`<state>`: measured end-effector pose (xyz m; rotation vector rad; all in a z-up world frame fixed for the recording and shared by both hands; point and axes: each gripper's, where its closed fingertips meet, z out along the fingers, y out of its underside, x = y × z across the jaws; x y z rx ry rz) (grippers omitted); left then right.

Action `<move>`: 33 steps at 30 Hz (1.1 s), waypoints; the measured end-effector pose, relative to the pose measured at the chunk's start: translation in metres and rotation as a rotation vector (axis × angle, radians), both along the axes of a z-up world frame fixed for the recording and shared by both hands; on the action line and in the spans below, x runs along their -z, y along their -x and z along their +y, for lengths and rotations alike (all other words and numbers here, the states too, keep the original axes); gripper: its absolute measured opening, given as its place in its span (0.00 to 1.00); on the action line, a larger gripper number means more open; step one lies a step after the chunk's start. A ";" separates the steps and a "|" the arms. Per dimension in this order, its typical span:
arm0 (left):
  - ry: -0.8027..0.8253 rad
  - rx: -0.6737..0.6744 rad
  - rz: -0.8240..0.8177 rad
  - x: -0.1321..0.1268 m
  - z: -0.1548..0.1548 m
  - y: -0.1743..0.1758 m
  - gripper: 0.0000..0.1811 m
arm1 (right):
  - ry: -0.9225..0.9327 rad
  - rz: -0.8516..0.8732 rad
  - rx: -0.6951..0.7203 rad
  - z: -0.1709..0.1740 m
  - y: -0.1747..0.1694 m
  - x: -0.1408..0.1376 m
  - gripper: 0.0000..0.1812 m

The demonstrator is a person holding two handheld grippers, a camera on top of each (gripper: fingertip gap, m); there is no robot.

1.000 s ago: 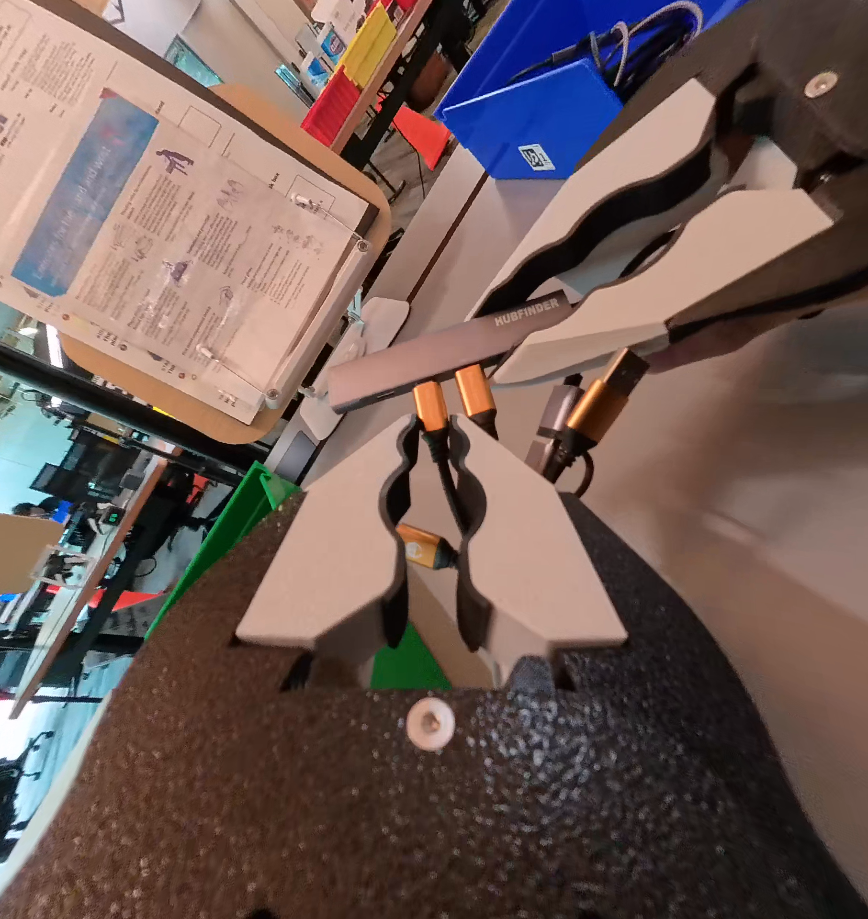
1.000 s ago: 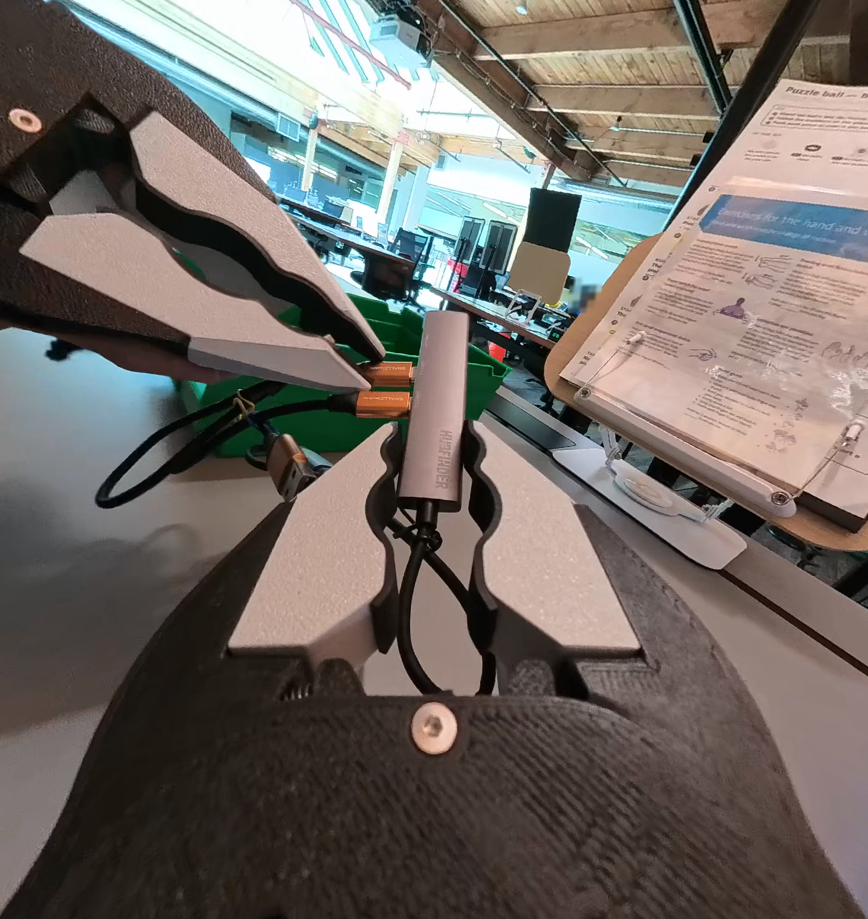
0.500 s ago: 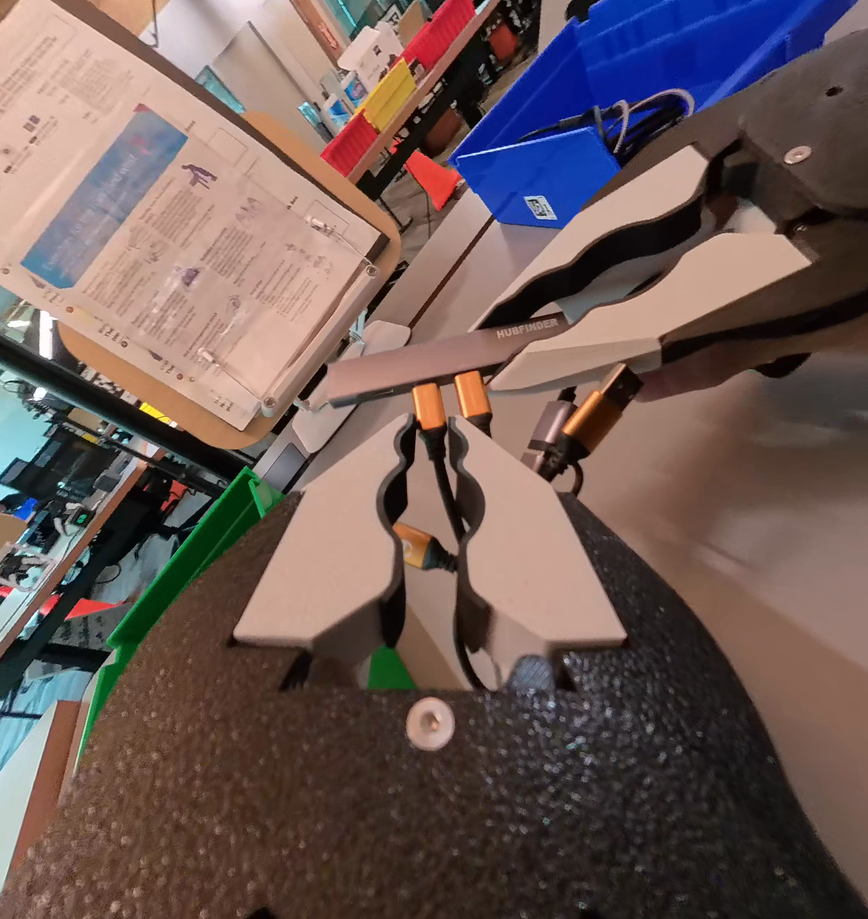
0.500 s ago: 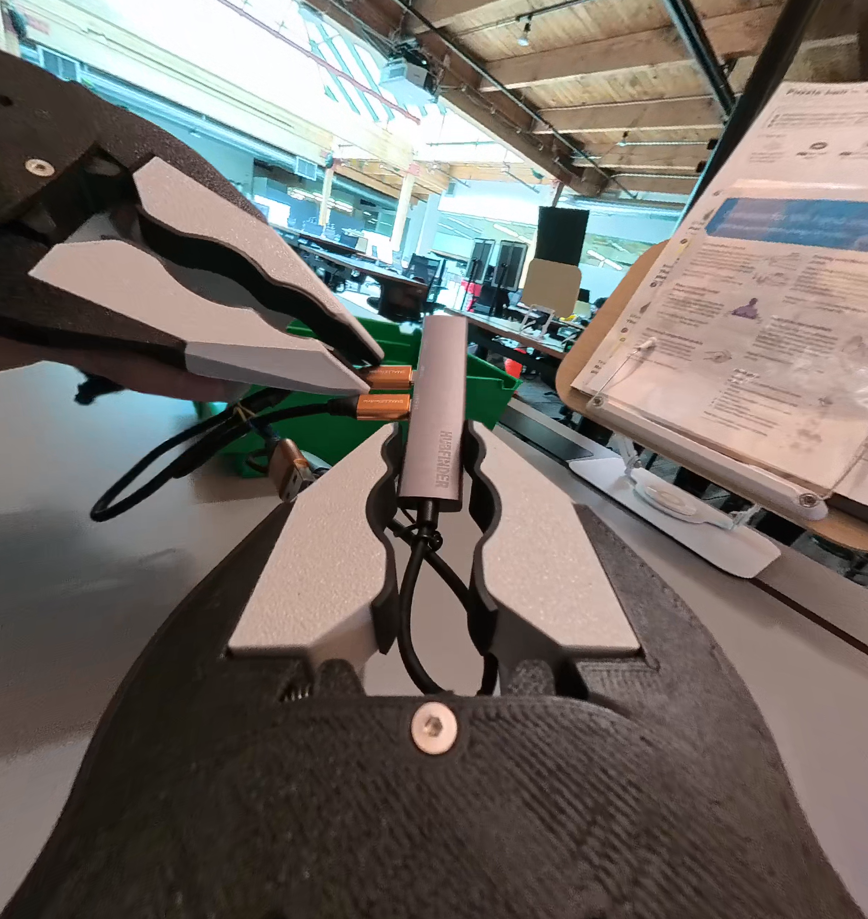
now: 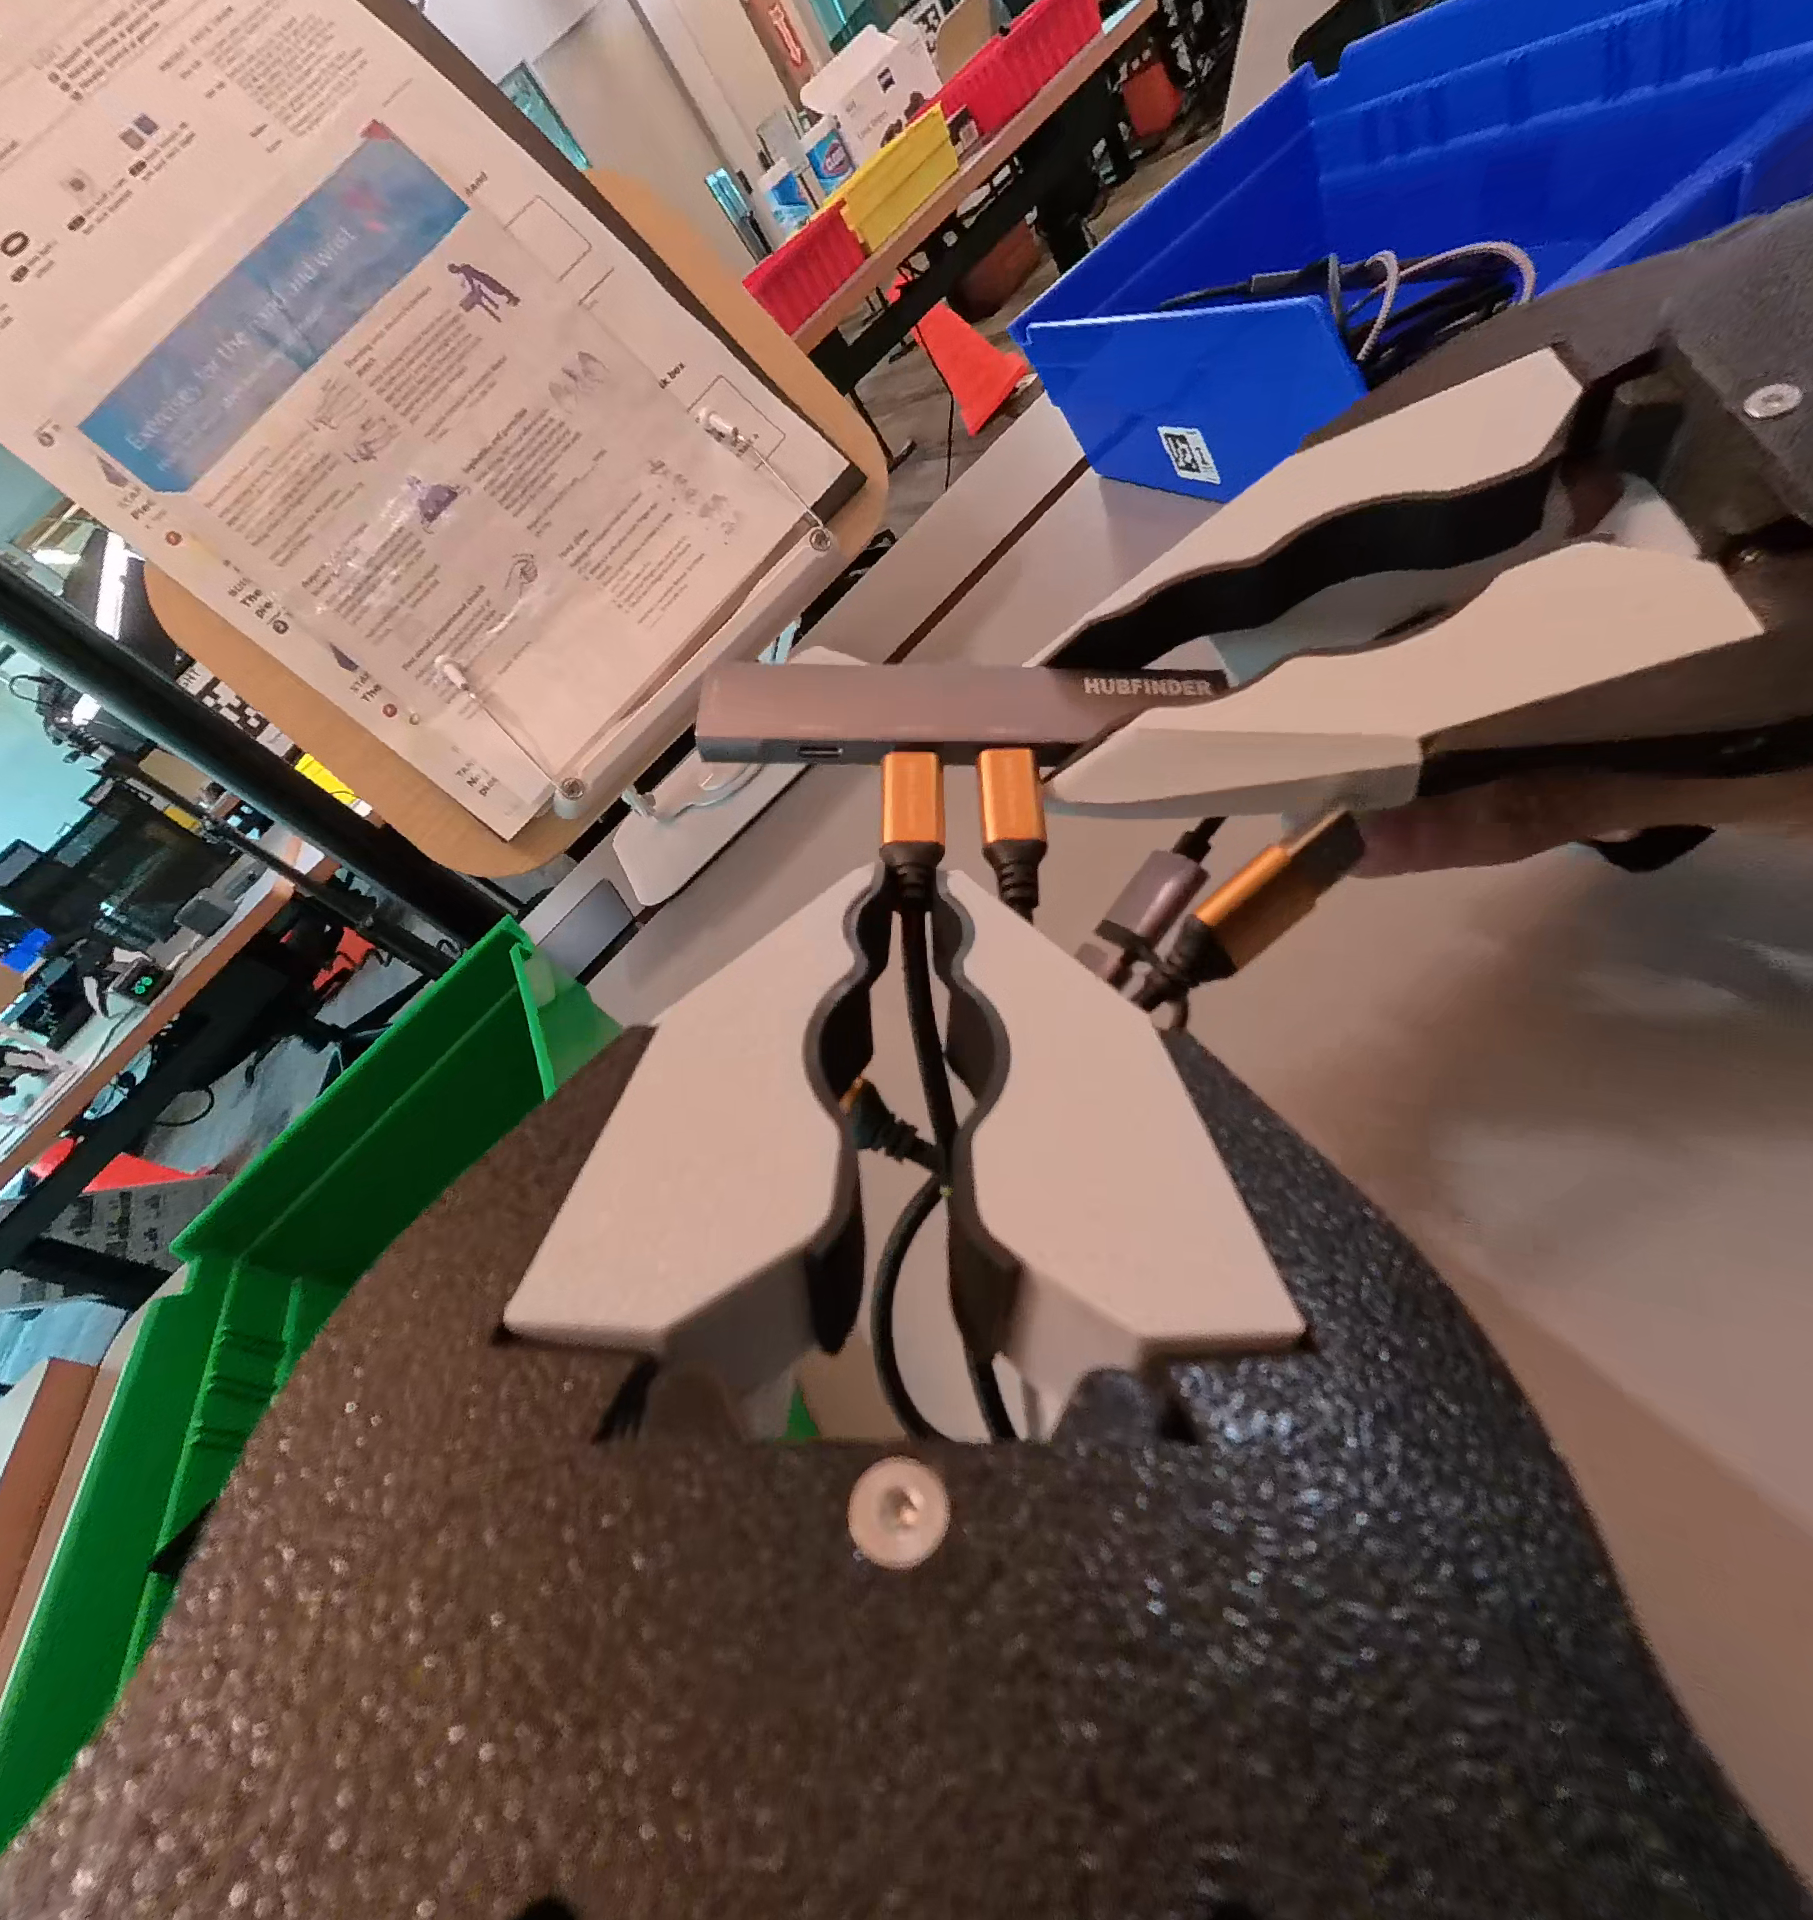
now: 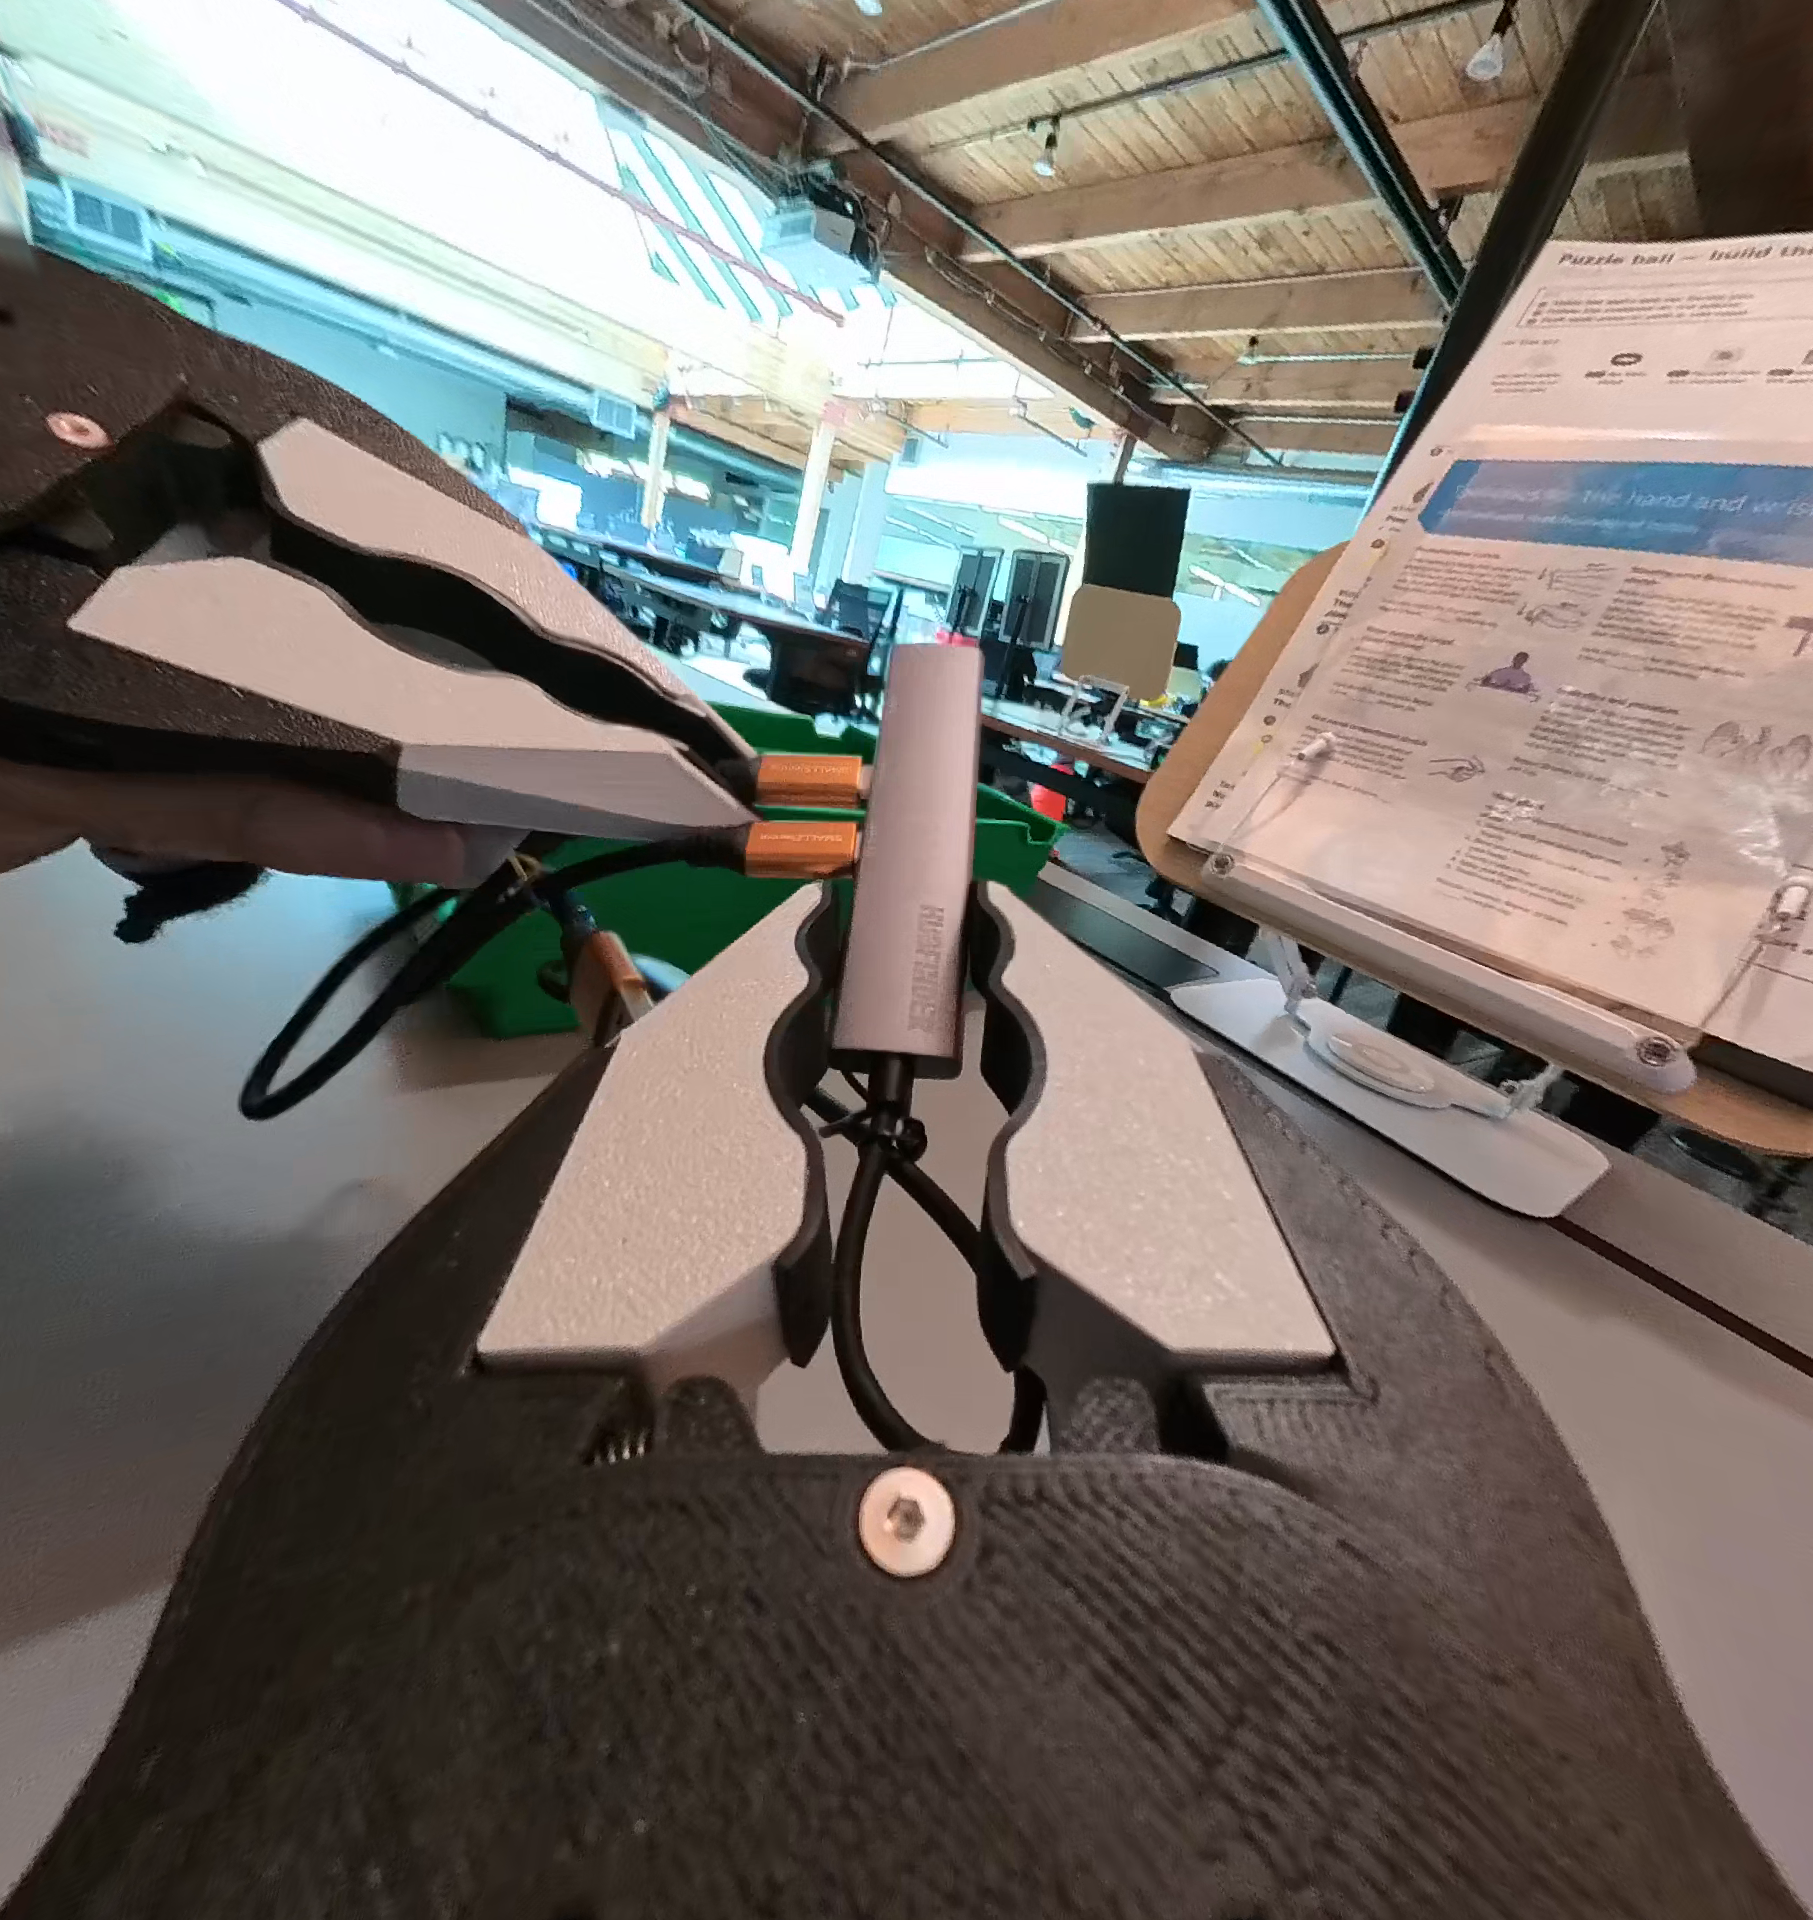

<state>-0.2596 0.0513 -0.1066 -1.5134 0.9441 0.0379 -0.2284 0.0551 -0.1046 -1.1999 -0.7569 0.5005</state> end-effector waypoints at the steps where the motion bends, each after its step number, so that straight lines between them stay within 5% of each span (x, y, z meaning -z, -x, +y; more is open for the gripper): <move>1: -0.001 0.001 0.007 0.000 0.000 0.000 0.03 | 0.002 -0.029 0.019 0.002 0.000 0.002 0.13; 9: 0.044 -0.051 0.019 0.008 -0.002 0.001 0.03 | 0.036 -0.082 0.089 0.009 -0.002 0.008 0.12; 11: 0.094 -0.044 -0.027 0.015 -0.005 0.000 0.03 | 0.074 0.014 0.221 0.024 -0.027 0.002 0.12; 15: 0.055 -0.052 -0.037 0.012 -0.005 0.007 0.03 | 0.126 0.152 0.175 0.030 -0.060 -0.006 0.12; 24: 0.082 -0.045 0.067 -0.001 -0.005 0.000 0.03 | 0.142 0.012 -0.037 0.009 -0.007 0.011 0.12; 33: 0.151 -0.079 0.043 0.013 -0.002 0.006 0.03 | 0.151 -0.031 -0.042 0.008 0.002 0.018 0.12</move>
